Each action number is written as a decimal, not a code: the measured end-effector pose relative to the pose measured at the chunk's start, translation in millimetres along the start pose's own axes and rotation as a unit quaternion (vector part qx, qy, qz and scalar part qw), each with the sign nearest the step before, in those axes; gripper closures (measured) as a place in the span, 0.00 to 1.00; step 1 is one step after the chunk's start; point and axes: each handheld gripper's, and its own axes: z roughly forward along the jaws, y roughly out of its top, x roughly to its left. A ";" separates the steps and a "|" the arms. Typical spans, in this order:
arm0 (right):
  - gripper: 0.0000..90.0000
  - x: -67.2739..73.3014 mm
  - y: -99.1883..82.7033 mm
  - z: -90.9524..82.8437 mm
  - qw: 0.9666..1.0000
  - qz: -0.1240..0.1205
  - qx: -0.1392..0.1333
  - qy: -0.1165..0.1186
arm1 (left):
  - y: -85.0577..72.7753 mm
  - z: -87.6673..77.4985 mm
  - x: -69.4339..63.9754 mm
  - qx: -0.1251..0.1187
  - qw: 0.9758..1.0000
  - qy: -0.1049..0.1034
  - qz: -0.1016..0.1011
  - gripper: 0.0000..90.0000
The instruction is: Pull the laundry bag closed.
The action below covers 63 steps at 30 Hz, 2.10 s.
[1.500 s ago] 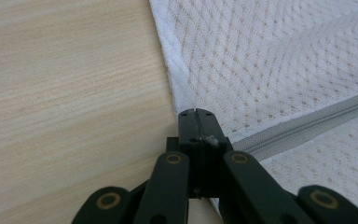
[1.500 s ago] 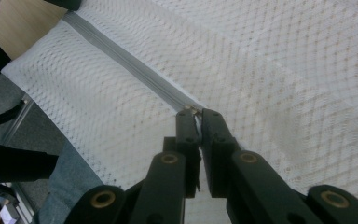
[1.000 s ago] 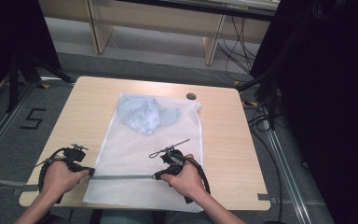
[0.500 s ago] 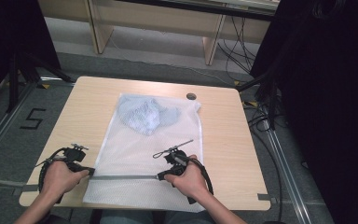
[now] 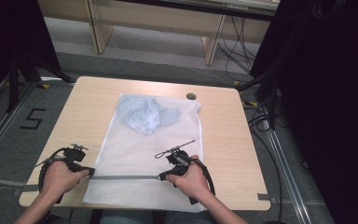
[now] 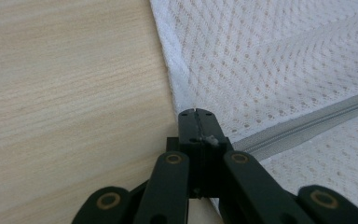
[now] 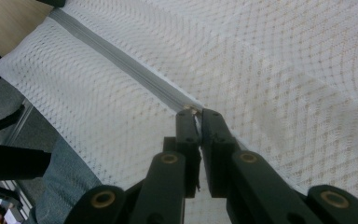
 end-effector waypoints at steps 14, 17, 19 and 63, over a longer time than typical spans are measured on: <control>0.97 -4.5 -2.7 -1.2 1.000 0.005 -0.002 -0.002 | -0.9 1.6 0.3 -0.011 1.000 -0.002 -0.002 1.00; 0.97 -4.1 -3.2 -1.5 1.000 0.009 -0.001 -0.004 | -1.1 1.8 0.3 -0.013 1.000 -0.003 -0.002 1.00; 0.97 -4.4 -3.3 -2.2 1.000 0.007 0.000 -0.002 | -0.7 1.0 0.2 -0.008 1.000 -0.002 -0.001 1.00; 0.97 -21.1 -11.7 -12.6 1.000 0.007 -0.007 -0.014 | -0.3 0.6 0.7 -0.004 1.000 -0.003 -0.001 1.00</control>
